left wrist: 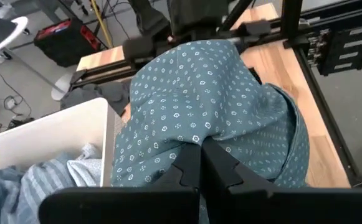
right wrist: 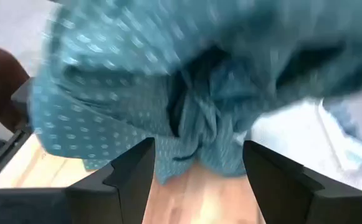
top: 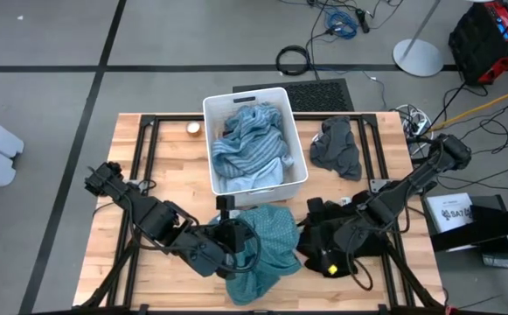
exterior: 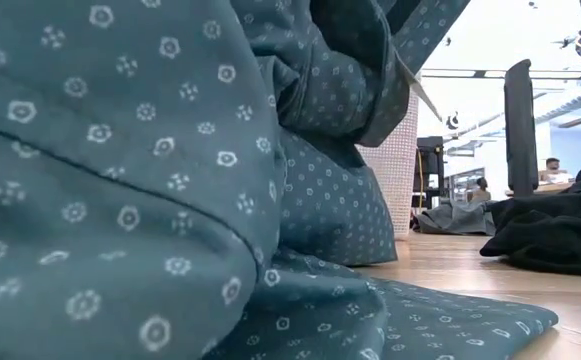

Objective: Sort clothes
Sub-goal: Put the green shirt into the white laundry bin

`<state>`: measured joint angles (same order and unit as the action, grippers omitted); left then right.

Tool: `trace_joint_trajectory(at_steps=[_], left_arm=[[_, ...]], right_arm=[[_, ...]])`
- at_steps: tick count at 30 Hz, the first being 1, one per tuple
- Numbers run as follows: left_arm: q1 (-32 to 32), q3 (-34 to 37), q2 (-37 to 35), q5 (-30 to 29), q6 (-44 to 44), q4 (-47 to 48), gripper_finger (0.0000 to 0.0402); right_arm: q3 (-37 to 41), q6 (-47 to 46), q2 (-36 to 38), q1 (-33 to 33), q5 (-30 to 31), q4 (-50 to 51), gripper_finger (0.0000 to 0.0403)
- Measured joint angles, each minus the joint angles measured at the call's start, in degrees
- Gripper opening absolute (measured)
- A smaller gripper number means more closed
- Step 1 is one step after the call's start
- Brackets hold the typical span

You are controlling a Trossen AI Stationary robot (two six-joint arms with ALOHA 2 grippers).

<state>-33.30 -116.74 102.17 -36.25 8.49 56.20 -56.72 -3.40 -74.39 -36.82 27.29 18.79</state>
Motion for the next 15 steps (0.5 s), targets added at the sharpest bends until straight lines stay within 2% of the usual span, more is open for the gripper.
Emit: trace_joint_trajectory(at_steps=[3, 11, 15], left_arm=[[0.0, 0.0, -0.39, 1.89, 0.05, 0.03, 0.0001], [0.05, -0.01, -4.82, 9.05, 2.23, 0.28, 0.0001], [-0.36, -0.01, -7.63, 10.73, 3.94, 0.27, 0.0001]], right_arm=[[0.01, 9.01, -0.23, -1.27, -0.56, 0.6, 0.0231], [-0.14, 47.78, -0.75, -3.82, -0.14, -5.96, 0.0231], [-2.63, 64.27, -0.77, -6.11, 4.52, -10.21, 0.0231]])
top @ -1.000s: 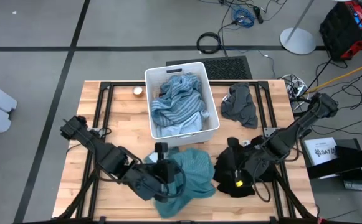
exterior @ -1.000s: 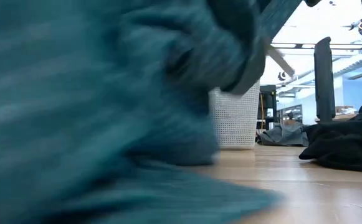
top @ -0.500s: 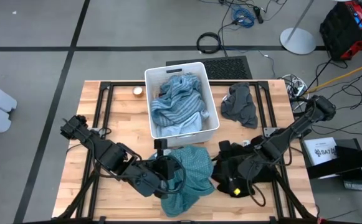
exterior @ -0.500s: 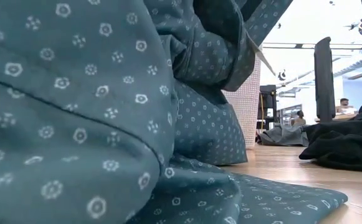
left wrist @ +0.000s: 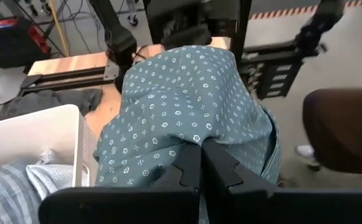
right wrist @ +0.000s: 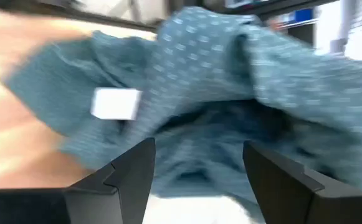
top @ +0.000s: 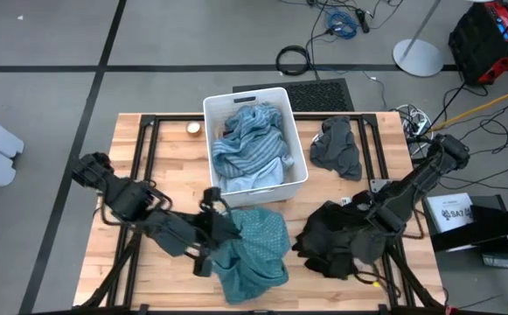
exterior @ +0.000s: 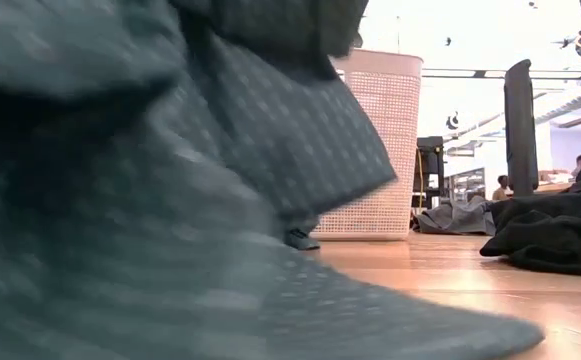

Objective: Sort clothes
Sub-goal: Put the green shirt into the white laundry bin

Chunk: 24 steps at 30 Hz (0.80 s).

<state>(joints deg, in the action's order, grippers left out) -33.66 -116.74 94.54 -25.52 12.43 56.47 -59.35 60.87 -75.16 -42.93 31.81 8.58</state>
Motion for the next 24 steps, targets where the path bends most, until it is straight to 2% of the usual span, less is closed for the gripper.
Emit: trace_joint_trajectory(at_steps=[3, 9, 13, 19, 24], left_arm=[[-0.15, -0.05, -1.01, -0.09, 0.81, -0.07, 0.0001], [2.01, -0.05, -0.48, 0.76, 4.87, -0.11, 0.0001], [3.62, -0.03, -0.15, 1.42, 6.76, -0.23, 0.0001], [6.19, -0.03, -0.17, 4.88, 6.77, -0.81, 0.0001], [7.11, -0.03, 0.07, 7.36, 6.75, -0.78, 0.0001]], right_arm=[[-2.75, 7.37, 0.0, -1.79, 5.8, -3.72, 0.0231], [-8.4, 16.69, 0.04, -3.0, 5.38, -4.18, 0.0231], [-8.72, 19.99, -0.2, -2.91, 4.31, -3.61, 0.0231], [-8.7, 27.24, -4.45, -1.43, 4.44, -4.19, 0.0231], [-8.7, 33.41, -7.55, 0.2, 10.57, -8.32, 0.0231]])
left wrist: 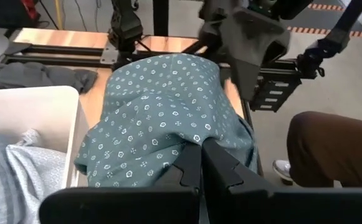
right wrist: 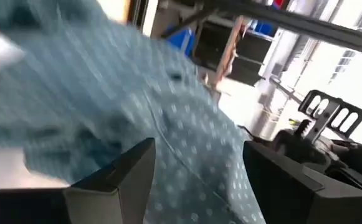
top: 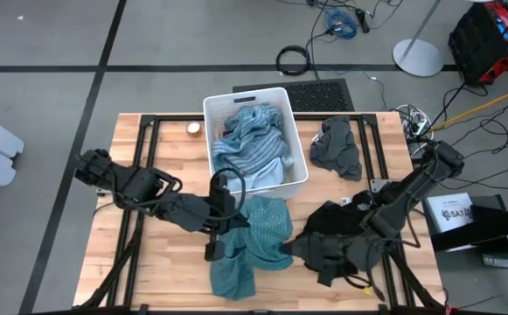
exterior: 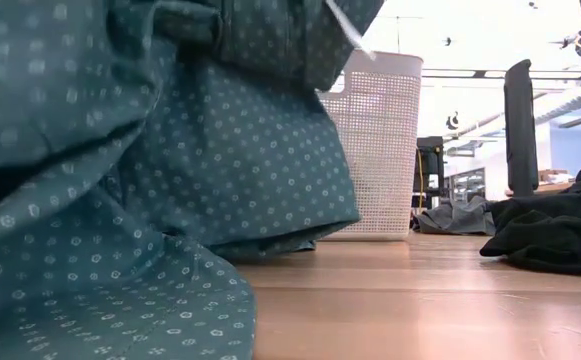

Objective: Sort clothes
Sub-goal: Put the green shirt into the white laundry bin

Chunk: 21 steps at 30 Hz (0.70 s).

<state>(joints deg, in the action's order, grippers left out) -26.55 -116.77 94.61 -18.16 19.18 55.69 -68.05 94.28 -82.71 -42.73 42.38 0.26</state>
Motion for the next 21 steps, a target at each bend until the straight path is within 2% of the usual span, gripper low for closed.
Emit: trace_joint_trajectory(at_steps=[3, 12, 17, 21], left_arm=[[-0.02, 0.04, 0.15, 1.14, 0.04, 0.25, 0.0001], [-0.18, 0.04, 0.15, 1.73, 0.06, 0.72, 0.0001], [-0.15, 0.04, 0.15, 2.09, 0.06, 1.36, 0.0001], [-0.15, 0.04, 0.15, 2.34, 0.08, 1.48, 0.0001]], right_arm=[[0.0, 4.5, -0.56, 0.46, 2.32, -0.56, 0.0231], [0.0, 3.87, -0.27, 1.04, 4.94, 1.07, 0.0231], [0.0, 2.57, -0.23, 1.01, 8.85, 3.8, 0.0231], [0.0, 2.52, -0.23, 1.04, 9.13, 4.85, 0.0231]])
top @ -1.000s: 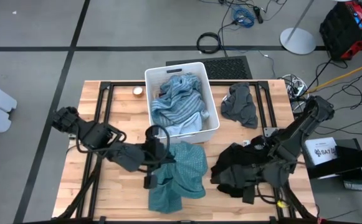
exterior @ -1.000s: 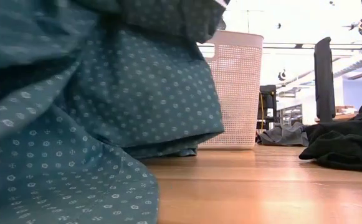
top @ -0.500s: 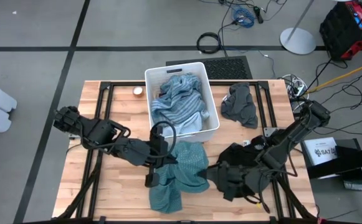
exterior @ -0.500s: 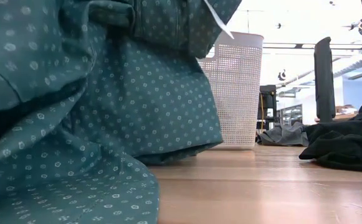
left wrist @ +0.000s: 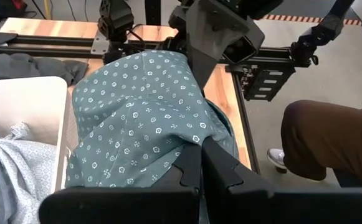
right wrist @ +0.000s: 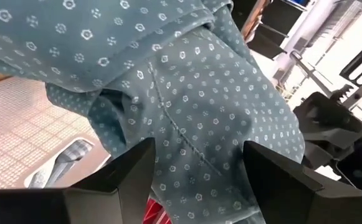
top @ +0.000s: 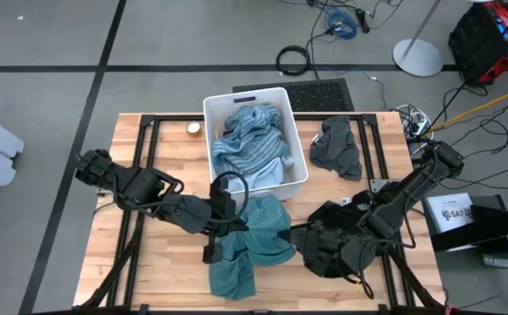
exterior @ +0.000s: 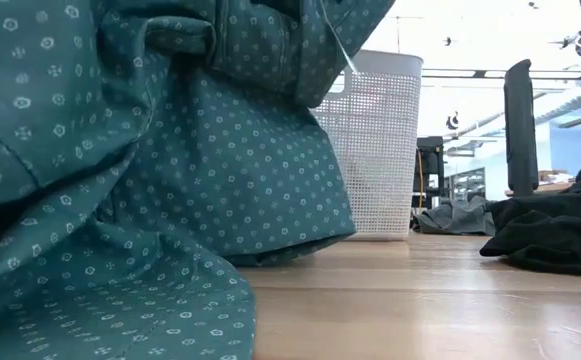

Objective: Sort clothes
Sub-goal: Put the green shirt into the white laundry bin

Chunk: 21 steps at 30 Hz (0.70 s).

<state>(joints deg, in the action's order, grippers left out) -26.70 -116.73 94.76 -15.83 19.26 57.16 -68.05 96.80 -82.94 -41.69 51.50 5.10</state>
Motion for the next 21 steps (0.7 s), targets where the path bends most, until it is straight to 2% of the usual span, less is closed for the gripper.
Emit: trace_joint_trajectory(at_steps=[11, 21], left_arm=[[0.0, 0.0, 0.0, 1.31, 1.49, 1.12, 0.0001], [0.83, 0.0, 0.22, 2.11, 1.23, 1.03, 0.0001]], right_arm=[[0.0, 1.81, 0.86, 0.0, 4.12, -0.09, 0.0231], [0.0, 2.88, 1.2, 2.27, 1.94, -0.19, 0.0225]])
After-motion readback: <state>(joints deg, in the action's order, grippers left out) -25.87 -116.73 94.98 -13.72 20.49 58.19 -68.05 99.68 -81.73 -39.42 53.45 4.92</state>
